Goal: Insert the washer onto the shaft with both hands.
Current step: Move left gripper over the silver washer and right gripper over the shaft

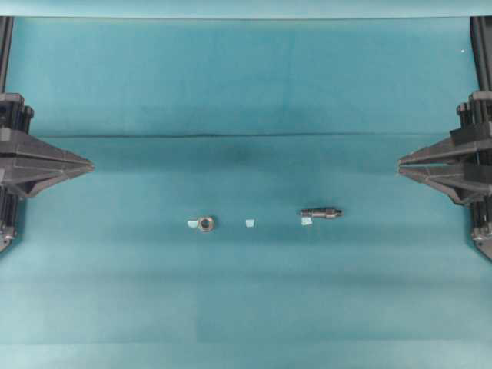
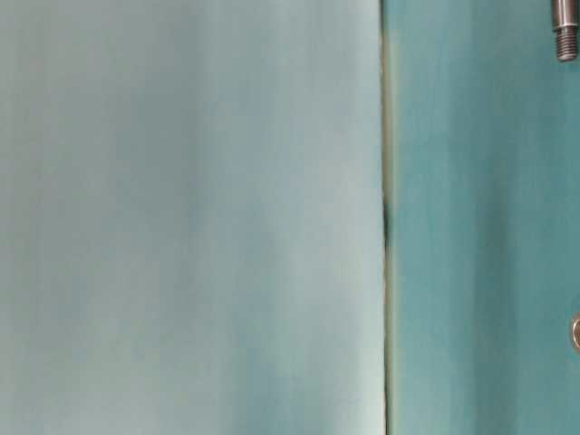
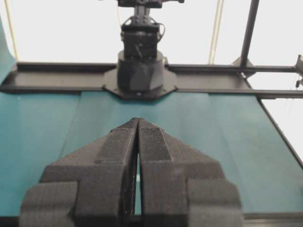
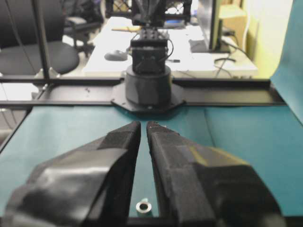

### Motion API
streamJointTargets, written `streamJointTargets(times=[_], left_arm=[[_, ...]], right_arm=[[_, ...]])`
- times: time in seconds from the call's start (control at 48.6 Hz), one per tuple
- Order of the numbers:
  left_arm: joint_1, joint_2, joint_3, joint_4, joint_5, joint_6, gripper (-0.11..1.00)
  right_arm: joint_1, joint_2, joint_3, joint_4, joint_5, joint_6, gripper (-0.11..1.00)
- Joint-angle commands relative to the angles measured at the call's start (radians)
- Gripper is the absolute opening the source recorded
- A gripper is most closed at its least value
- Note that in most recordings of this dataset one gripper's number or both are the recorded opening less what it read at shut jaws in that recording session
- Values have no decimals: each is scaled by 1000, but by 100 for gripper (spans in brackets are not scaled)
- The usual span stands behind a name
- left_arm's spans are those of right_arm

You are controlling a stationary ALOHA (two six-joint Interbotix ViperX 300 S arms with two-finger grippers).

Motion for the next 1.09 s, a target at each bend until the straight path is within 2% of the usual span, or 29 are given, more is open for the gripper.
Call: streamJointTargets(times=[0.0,0.062,0.144,0.329,0.432,0.659,0.926,1.07], left_arm=[[9,57,-51,11,20,-20,2],[8,95,-80,11,48,-34,2],[8,141,-114,11,75,-49,2],[-6,250,-196,11,144,-63,2],[-14,316,-250,11,229,-64,2],[-23,485,-390,11,422,-64,2],[-25,655,-543,11,676,-63,2],[-25,727,-604,12,778,-60,2]], right_arm=[[-6,6,-8,3,0,6,0],[-6,6,-6,34,34,17,0],[-6,5,-8,57,110,49,-7],[-5,6,-58,57,313,120,-10],[-5,32,-106,57,428,121,-10],[-5,164,-196,35,611,118,-10],[-5,359,-258,17,701,112,-10],[-5,453,-305,-20,769,109,-10]])
